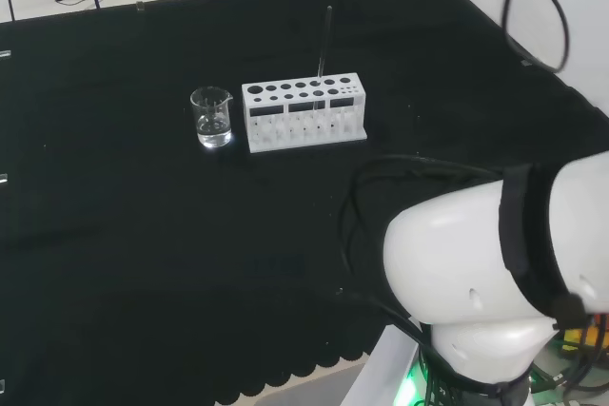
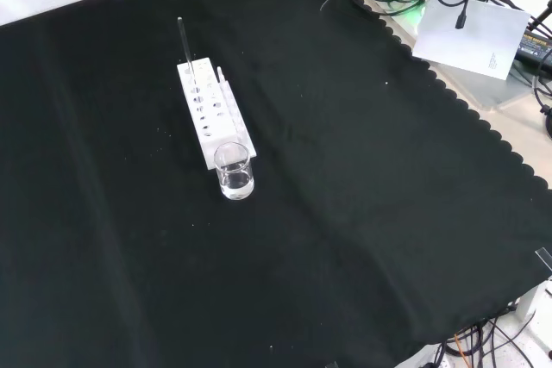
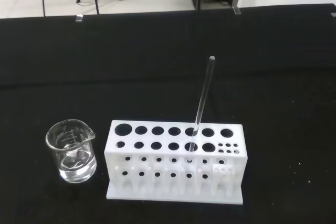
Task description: Take the glass rod from the white test tube rack.
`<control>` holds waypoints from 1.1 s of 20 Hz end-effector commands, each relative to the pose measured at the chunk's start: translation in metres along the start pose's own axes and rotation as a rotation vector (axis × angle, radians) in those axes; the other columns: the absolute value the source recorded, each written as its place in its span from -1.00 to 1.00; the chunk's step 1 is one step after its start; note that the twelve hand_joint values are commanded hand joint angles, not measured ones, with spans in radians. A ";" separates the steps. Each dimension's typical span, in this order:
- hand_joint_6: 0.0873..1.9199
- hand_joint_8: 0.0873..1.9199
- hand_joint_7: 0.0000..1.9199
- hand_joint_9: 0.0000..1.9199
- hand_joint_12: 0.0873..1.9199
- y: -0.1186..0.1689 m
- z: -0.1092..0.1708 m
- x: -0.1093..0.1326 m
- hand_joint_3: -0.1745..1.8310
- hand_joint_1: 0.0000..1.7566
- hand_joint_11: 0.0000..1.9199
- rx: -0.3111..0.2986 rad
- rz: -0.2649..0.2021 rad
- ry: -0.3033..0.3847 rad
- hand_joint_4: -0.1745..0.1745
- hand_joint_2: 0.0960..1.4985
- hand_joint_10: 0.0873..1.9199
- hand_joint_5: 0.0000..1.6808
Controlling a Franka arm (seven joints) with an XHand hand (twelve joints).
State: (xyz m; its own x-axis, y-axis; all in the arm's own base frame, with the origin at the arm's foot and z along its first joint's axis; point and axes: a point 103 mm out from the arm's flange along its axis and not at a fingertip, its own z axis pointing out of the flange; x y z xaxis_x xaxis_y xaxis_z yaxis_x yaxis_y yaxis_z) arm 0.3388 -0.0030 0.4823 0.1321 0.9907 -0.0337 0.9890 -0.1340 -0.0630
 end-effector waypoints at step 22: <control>-1.00 -0.83 -1.00 -1.00 -0.07 0.152 0.087 -0.032 -0.90 -0.38 -1.00 0.072 -0.040 0.090 -0.97 0.70 -0.57 -1.00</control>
State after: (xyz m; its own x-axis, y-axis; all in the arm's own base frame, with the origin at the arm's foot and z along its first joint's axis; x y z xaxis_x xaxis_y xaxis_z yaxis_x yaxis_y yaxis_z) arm 0.4623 -0.0456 0.3964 0.1034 0.9927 0.0618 0.9870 -0.0947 -0.1300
